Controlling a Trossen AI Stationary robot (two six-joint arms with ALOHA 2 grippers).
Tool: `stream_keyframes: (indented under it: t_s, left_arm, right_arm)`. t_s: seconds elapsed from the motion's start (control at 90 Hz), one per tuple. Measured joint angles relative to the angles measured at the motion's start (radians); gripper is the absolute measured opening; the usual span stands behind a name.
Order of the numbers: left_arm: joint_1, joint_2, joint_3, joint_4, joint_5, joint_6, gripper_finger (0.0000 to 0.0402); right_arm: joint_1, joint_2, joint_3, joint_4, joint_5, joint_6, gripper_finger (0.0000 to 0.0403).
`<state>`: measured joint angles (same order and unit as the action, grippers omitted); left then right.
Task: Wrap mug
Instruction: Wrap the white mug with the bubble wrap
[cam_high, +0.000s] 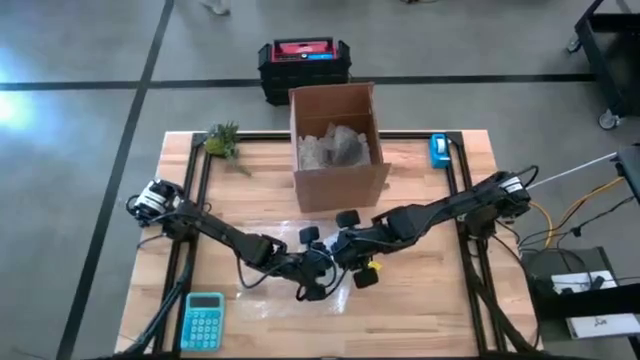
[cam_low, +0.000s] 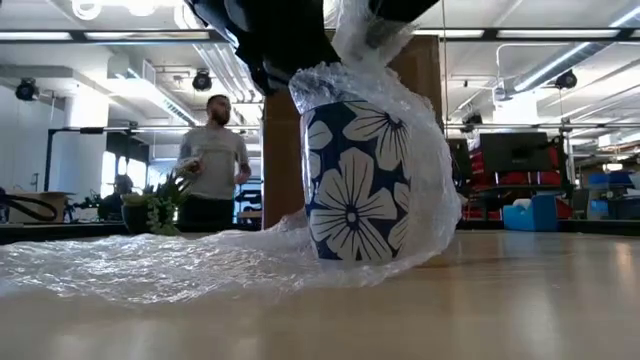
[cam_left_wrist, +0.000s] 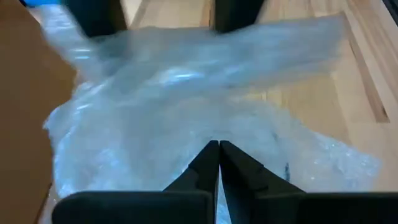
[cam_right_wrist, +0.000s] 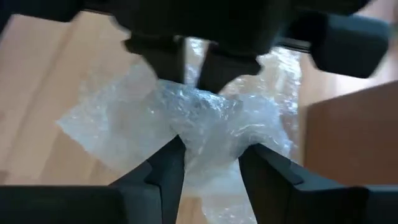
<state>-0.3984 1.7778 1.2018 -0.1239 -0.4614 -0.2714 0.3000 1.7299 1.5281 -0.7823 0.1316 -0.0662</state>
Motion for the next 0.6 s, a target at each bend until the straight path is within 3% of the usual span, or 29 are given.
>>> stream_keyframes:
  t_s: [0.356,0.6]
  left_arm:
    - [-0.024,-0.086,0.029,-0.067,0.009,0.000,0.0000]
    - [-0.021,-0.092,0.020,-0.066,-0.053,0.000,0.0000]
  right_arm:
    - [0.001,0.110,-0.029,0.014,-0.009,0.016,0.0077]
    - [0.001,0.121,-0.029,0.039,-0.011,0.021,0.0047]
